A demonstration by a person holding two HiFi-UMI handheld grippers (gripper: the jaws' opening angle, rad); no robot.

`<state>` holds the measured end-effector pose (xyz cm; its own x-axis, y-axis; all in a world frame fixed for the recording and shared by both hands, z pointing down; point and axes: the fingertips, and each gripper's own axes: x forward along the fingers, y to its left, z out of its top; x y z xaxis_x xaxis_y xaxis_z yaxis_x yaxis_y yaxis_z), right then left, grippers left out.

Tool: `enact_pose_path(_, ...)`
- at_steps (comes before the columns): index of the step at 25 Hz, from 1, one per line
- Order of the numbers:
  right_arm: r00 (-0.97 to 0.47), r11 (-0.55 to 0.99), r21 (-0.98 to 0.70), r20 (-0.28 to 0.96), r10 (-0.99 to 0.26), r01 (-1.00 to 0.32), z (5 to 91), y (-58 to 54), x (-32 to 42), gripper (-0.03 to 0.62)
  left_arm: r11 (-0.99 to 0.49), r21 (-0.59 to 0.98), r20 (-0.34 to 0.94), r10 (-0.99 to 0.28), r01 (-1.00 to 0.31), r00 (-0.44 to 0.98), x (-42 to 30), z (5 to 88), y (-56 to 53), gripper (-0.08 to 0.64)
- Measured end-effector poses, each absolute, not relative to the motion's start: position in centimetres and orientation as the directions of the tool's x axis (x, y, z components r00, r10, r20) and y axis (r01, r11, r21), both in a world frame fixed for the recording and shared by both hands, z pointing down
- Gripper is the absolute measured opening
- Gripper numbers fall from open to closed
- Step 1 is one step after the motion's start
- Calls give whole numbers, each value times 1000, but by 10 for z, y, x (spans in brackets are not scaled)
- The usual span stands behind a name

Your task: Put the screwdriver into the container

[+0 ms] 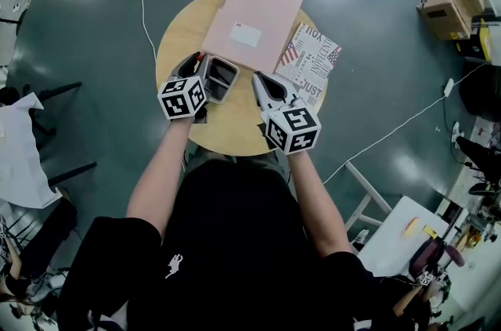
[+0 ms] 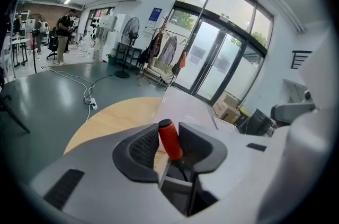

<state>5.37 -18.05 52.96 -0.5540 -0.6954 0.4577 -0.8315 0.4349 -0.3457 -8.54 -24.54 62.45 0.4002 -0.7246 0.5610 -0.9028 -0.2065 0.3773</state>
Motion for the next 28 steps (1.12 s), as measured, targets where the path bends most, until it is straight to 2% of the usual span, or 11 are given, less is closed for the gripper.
enact_pose_path(4, -556, 438, -345, 457, -694, -830, 528, -182, 48, 2, -209, 389, 565, -715, -897, 412, -88, 626, -243, 124)
enact_pose_path(8, -553, 438, -339, 455, -698, -832, 525, -180, 42, 2, -237, 391, 566, -700, -889, 435, -88, 624, -239, 183)
enact_pose_path(15, -529, 422, -324, 430, -732, -847, 513, -178, 37, 2, -337, 309, 564, -688, -889, 457, -99, 609, -227, 204)
enact_pose_path(24, -447, 403, -194, 350, -823, -894, 465, -162, 39, 2, -501, 93, 471, -740, -861, 481, -114, 533, -212, 43)
enact_pose_path(28, -403, 375, -151, 269, -875, -915, 429, -150, 48, 2, -524, 47, 395, -772, -851, 497, -119, 494, -208, 8)
